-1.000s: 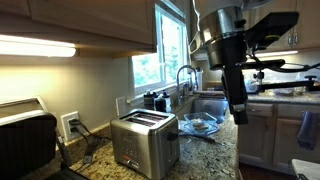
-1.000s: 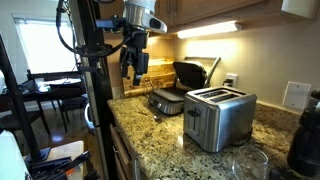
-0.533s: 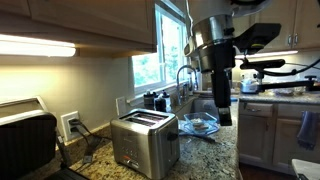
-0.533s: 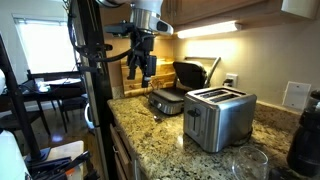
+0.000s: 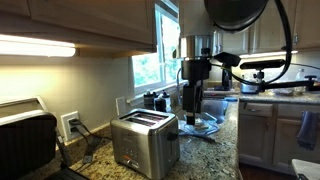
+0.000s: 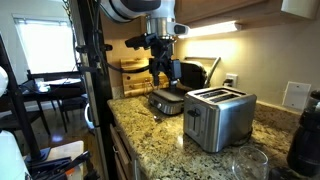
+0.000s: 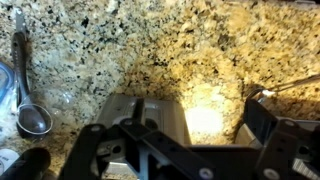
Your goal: Push down the toaster lever
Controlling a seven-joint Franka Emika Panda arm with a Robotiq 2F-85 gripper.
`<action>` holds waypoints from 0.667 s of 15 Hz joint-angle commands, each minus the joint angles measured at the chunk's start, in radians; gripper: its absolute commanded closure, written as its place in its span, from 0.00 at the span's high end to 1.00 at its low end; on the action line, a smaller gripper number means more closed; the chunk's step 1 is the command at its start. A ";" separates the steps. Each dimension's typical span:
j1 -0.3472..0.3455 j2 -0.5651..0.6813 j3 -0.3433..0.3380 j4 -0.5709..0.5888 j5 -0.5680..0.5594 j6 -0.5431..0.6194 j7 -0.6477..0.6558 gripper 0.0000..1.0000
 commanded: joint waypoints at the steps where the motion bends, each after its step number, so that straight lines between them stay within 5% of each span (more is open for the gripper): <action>1: -0.055 0.037 -0.001 0.022 -0.014 0.069 0.120 1.00; 10: -0.075 0.061 -0.013 0.033 0.000 0.066 0.137 1.00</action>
